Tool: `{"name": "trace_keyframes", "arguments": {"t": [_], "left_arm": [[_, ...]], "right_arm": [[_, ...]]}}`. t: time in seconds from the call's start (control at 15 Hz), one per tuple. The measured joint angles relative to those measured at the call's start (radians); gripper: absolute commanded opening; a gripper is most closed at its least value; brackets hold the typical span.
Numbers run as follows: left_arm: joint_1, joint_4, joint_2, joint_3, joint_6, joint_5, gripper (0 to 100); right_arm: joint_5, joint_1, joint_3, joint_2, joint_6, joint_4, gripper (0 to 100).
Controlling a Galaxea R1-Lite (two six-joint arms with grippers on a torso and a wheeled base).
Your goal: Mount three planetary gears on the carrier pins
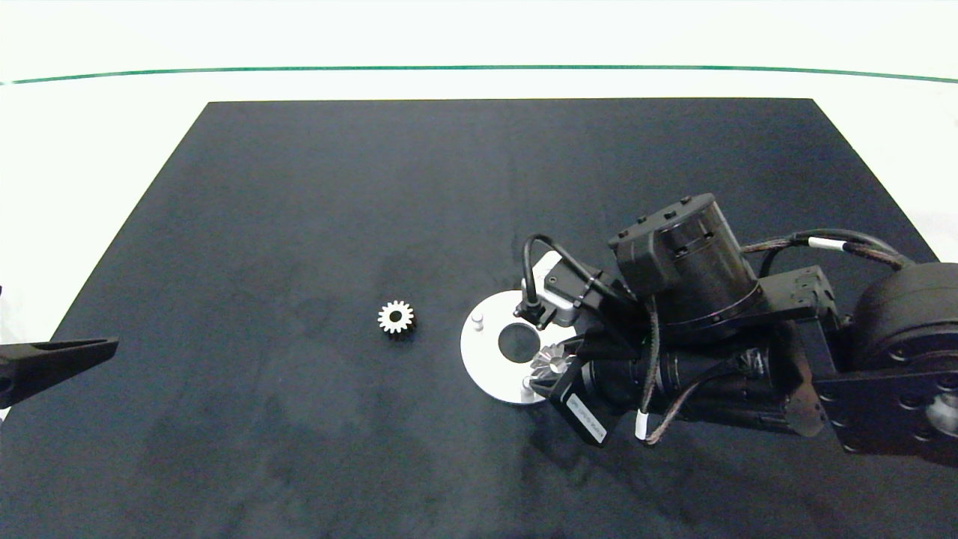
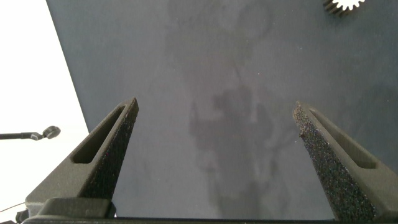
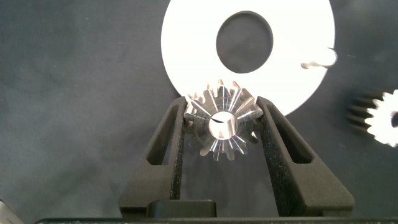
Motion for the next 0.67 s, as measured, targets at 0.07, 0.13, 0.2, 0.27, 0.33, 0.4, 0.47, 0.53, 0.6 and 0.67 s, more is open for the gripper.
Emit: {"name": "trace_keyframes", "arguments": {"t": [0.07,0.13,0.2,0.27,0.33,0.4,0.47,0.53,0.6,0.67], "left_arm": [[-0.001,0.0,0.0,0.0,0.0,0.0,100],[-0.001,0.0,0.0,0.0,0.0,0.0,100],[-0.002,0.0,0.0,0.0,0.0,0.0,100],[-0.002,0.0,0.0,0.0,0.0,0.0,100],[-0.002,0.0,0.0,0.0,0.0,0.0,100],[-0.002,0.0,0.0,0.0,0.0,0.0,100],[-0.002,0.0,0.0,-0.001,0.0,0.0,100],[-0.002,0.0,0.0,-0.001,0.0,0.0,100],[-0.002,0.0,0.0,-0.001,0.0,0.0,100],[-0.002,0.0,0.0,-0.001,0.0,0.0,100]], "right_arm": [[0.0,0.003,-0.006,0.011,0.002,0.0,22],[0.0,0.007,-0.01,0.02,0.005,-0.001,22],[0.0,0.013,-0.014,0.029,0.008,-0.001,22],[0.0,0.016,-0.016,0.036,0.012,-0.002,22],[0.0,0.019,-0.017,0.042,0.015,-0.002,22],[0.0,0.02,-0.017,0.047,0.016,-0.002,22],[0.0,0.021,-0.018,0.05,0.017,-0.002,22],[0.0,0.021,-0.017,0.054,0.017,-0.002,22],[0.001,0.021,-0.016,0.056,0.017,-0.002,22],[0.0,0.021,-0.016,0.058,0.017,-0.002,22]]}}
